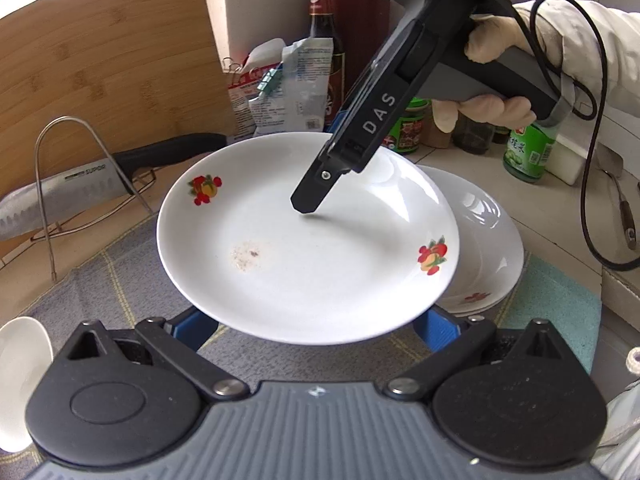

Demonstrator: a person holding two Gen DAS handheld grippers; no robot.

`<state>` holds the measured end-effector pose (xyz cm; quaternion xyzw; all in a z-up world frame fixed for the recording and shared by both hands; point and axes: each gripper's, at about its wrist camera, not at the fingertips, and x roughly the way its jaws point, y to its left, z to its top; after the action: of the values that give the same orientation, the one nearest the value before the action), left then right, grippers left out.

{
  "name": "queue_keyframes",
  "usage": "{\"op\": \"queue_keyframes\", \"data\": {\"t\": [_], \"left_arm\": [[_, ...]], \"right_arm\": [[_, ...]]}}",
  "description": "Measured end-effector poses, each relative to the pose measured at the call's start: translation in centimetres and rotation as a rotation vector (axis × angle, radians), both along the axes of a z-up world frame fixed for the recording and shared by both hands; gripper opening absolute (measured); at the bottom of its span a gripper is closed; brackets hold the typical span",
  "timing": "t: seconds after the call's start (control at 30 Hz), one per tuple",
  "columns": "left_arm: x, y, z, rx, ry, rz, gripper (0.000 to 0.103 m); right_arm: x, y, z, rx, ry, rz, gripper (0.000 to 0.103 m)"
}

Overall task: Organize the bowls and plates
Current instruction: 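Bring the held plate over the two stacked plates with the right gripper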

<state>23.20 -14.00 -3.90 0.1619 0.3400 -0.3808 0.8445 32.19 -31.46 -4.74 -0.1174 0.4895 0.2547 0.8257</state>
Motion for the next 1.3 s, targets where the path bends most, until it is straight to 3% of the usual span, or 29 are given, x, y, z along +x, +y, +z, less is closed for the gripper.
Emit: {"op": "queue_keyframes", "data": {"t": [0.6, 1.3], "left_arm": [[-1.7, -5.2, -0.6, 0.005, 0.024, -0.192, 0.102], [-1.7, -6.5, -1.6, 0.039, 0.07, -0.224, 0.102]], "right_arm": [[-5.3, -6.9, -0.5, 0.003, 0.005, -0.198, 0.075], [-5.5, -7.9, -2.3, -0.004, 0.033, -0.236, 0.075]]}}
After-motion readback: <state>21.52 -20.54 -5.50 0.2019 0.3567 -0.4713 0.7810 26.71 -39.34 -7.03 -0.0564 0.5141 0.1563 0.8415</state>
